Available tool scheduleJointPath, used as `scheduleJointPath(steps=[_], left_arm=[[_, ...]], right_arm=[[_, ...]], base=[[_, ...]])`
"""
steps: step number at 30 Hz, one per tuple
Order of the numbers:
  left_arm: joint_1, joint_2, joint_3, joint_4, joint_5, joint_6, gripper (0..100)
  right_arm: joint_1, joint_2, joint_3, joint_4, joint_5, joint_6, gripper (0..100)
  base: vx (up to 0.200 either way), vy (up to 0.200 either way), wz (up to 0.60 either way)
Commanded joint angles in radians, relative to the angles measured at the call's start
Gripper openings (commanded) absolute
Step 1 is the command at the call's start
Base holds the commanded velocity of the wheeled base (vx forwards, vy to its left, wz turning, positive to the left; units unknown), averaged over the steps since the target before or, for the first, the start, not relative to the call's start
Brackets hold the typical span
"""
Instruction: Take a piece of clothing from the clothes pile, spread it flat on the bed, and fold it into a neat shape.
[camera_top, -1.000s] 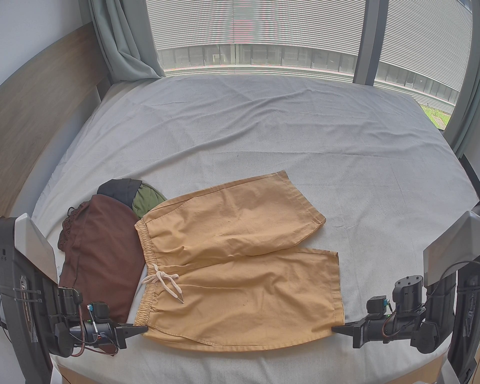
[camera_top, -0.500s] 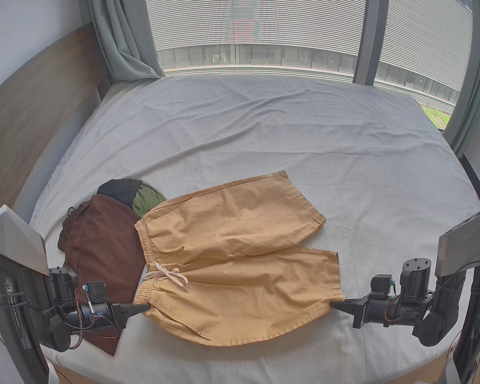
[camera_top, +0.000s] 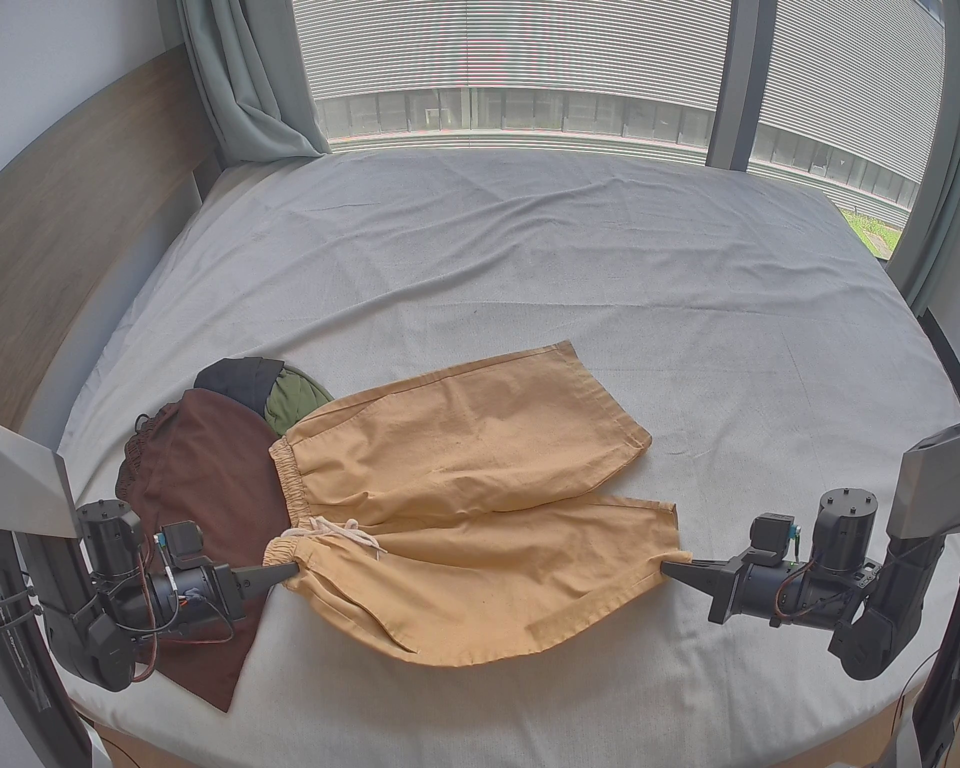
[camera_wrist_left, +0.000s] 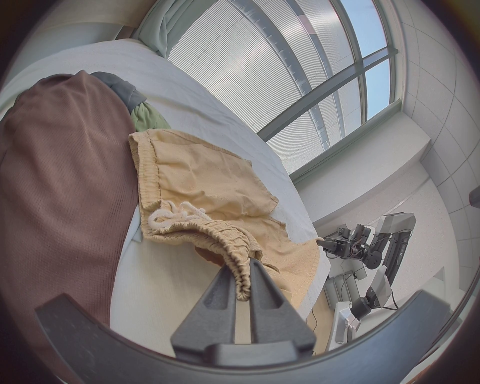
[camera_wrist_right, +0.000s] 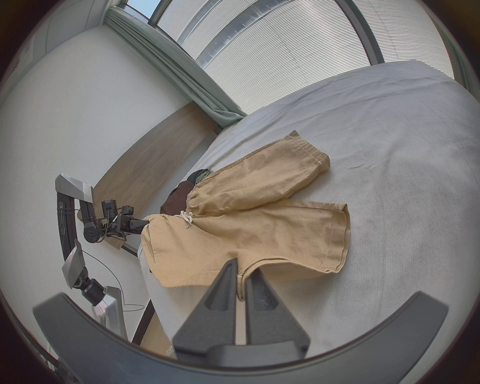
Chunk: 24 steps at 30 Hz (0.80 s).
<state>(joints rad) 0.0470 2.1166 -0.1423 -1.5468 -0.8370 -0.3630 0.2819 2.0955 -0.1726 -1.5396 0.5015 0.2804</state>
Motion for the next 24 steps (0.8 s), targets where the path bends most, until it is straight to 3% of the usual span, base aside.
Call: scheduleJointPath(steps=[1, 24], left_arm=[[0.001, -0.021, -0.011, -0.001, 0.003, -0.002, 0], [0.001, -0.009, -0.059, -0.001, 0.052, -0.027, 0]], right_arm=[[0.002, -0.012, -0.002, -0.001, -0.001, -0.003, 0], [0.037, -0.046, -0.015, -0.001, -0.011, 0.002, 0]], base=[[0.000, 0.000, 0.00], [0.000, 0.000, 0.00]])
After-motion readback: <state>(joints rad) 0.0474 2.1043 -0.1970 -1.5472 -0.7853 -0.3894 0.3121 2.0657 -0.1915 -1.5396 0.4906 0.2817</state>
